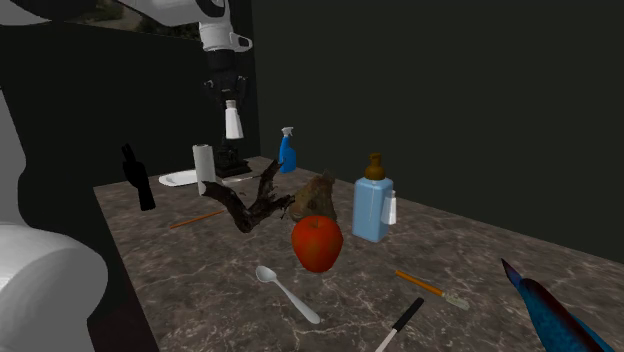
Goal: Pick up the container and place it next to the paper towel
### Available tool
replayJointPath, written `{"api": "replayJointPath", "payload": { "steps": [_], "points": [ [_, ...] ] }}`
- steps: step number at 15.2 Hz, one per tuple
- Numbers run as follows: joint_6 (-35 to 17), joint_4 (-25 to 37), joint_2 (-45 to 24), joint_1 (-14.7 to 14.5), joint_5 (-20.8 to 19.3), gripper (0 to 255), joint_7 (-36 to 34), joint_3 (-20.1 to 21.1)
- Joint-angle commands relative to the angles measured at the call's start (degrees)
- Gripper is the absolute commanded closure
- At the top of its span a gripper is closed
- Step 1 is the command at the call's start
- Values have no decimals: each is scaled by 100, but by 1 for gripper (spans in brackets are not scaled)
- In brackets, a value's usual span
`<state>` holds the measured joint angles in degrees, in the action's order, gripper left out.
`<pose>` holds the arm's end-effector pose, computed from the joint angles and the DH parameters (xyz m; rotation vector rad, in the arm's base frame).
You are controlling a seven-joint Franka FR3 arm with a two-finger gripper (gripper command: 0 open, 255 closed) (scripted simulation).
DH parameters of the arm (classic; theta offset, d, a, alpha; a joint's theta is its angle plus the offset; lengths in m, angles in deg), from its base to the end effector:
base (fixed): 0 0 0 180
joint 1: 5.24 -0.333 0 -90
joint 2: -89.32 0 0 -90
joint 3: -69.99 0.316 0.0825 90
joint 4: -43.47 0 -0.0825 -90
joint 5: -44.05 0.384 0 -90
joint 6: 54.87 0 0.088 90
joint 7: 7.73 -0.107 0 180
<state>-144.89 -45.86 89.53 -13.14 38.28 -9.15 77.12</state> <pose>0.5375 0.1333 0.6326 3.0221 0.3595 0.0457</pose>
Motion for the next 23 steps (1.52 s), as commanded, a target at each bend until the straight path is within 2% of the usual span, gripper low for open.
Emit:
{"api": "replayJointPath", "payload": {
  "steps": [1, 12, 23],
  "points": [
    [81, 203, -152, -147, -27, 255, -296, 149],
    [670, 1902, -1444, -1025, -367, 255, -1645, 753],
    [-317, 618, -1139, -928, -284, 255, -1701, 732]
  ]
}}
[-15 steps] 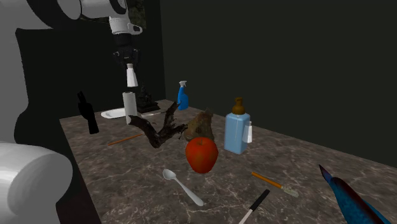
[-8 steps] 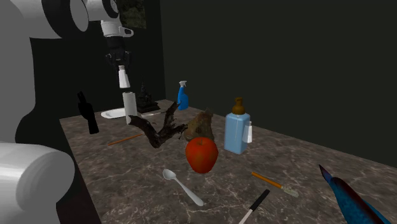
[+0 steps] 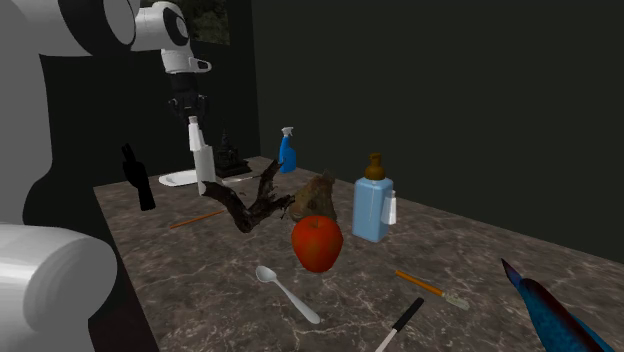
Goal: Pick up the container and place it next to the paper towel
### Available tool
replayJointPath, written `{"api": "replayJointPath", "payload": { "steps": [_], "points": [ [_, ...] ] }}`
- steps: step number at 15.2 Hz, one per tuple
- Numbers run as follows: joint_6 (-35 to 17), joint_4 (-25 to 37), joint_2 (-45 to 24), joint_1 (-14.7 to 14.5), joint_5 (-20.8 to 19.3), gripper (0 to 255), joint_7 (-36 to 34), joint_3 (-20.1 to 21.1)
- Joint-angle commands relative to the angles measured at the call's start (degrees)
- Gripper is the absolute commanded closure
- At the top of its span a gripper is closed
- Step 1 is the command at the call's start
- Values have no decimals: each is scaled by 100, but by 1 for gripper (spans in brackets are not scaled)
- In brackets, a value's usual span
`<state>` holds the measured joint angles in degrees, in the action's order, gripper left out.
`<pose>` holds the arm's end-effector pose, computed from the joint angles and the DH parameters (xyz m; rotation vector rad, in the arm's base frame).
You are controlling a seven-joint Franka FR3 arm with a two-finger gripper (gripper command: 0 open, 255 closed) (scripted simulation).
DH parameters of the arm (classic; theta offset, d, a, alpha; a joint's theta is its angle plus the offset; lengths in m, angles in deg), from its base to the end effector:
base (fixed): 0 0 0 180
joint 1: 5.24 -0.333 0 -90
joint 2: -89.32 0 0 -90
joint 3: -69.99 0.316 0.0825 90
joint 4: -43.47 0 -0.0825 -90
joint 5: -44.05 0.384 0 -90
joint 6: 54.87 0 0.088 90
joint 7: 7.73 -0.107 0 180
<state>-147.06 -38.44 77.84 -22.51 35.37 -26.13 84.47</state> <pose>0.5402 0.2978 0.5810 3.0220 0.3574 0.0451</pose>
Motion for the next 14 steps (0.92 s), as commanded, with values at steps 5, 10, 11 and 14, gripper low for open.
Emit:
{"api": "replayJointPath", "payload": {
  "steps": [5, 10, 11, 14],
  "points": [
    [-506, -588, 88, 33, 17, 255, -34, -10],
    [-895, -997, 107, 49, 13, 255, -70, -18],
    [-971, -1073, 106, 51, 11, 255, -78, -19],
    [-1197, -1291, 96, 57, 1, 255, -102, -24]
  ]
}}
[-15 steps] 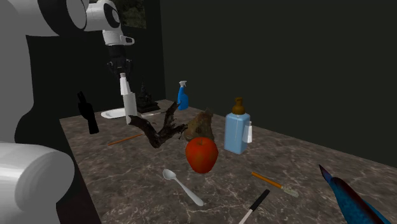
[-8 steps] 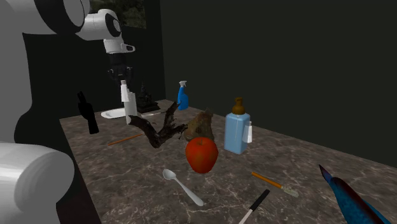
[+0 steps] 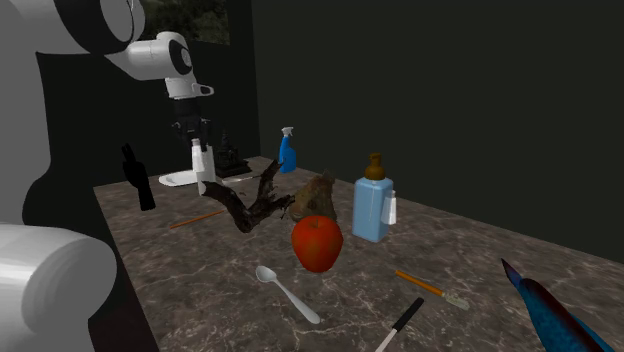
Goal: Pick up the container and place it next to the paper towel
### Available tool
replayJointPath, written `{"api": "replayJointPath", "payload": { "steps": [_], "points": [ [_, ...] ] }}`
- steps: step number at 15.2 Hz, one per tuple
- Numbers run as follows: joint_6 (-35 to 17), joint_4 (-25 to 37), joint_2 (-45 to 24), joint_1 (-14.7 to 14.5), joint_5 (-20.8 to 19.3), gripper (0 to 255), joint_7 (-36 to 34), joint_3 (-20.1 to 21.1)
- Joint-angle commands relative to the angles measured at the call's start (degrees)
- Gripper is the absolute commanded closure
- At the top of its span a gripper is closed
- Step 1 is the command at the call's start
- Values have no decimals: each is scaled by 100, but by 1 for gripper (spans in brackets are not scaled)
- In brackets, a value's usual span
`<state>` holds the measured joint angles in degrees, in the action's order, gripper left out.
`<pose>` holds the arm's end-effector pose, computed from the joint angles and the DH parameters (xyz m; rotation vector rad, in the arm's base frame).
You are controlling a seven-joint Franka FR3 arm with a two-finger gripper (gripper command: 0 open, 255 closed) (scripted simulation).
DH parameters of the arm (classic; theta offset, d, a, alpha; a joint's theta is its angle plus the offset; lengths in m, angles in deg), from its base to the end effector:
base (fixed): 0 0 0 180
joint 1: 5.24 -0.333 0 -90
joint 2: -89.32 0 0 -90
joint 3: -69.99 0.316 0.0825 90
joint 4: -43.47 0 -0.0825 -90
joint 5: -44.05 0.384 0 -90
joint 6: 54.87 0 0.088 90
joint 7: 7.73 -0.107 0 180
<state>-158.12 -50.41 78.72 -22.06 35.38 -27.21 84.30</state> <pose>0.5397 0.2989 0.5071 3.0219 0.3574 0.0451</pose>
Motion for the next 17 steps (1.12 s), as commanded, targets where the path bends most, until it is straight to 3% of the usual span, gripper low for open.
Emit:
{"api": "replayJointPath", "payload": {
  "steps": [1, 17],
  "points": [
    [-165, -162, 2, 14, -5, 255, -3, -9],
    [-1303, -1057, -260, 18, -136, 255, -175, -42]
  ]
}}
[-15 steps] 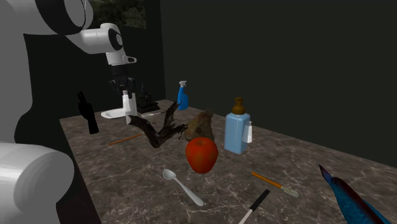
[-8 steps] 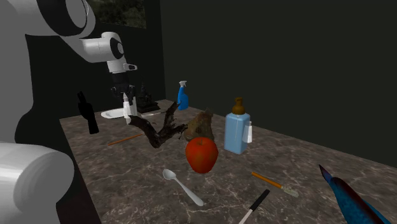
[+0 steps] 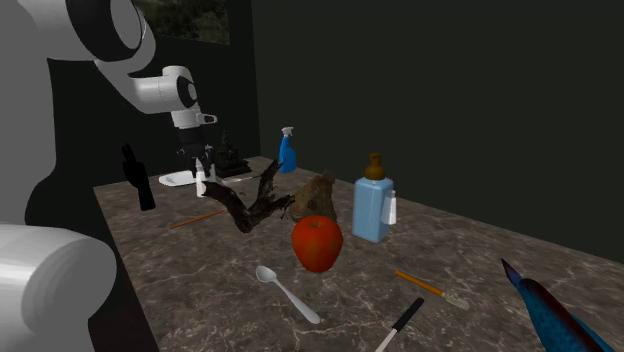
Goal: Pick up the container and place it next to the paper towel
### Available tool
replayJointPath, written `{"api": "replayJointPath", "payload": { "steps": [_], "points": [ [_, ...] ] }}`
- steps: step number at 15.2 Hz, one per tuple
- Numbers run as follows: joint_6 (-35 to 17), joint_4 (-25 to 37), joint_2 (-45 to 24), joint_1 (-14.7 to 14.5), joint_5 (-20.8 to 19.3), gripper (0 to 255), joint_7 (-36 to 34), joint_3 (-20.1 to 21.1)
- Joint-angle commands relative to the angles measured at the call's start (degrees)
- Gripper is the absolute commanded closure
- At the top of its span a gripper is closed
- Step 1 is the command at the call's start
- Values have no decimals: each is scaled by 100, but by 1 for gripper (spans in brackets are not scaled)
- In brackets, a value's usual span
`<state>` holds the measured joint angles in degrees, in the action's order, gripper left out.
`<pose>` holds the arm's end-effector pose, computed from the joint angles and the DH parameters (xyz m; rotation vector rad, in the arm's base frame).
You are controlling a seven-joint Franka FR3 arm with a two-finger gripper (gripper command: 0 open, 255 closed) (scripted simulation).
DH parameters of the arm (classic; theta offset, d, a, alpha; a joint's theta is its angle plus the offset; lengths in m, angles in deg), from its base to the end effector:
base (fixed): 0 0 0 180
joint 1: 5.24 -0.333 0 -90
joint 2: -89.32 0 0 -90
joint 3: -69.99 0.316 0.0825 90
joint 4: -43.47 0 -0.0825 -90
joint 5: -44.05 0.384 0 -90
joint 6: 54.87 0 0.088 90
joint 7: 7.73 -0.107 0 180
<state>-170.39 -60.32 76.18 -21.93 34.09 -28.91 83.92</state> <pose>0.5404 0.2983 0.4166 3.0219 0.3574 0.0452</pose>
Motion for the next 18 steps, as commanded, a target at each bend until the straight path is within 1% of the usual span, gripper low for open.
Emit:
{"api": "replayJointPath", "payload": {
  "steps": [1, 9, 17, 18],
  "points": [
    [-145, -110, -33, 4, -19, 255, -18, -8],
    [-718, -431, -301, -12, -143, 255, -141, -43],
    [-718, -431, -301, -12, -143, 255, -141, -43],
    [-718, -431, -301, -12, -143, 0, -141, -43]
  ]
}}
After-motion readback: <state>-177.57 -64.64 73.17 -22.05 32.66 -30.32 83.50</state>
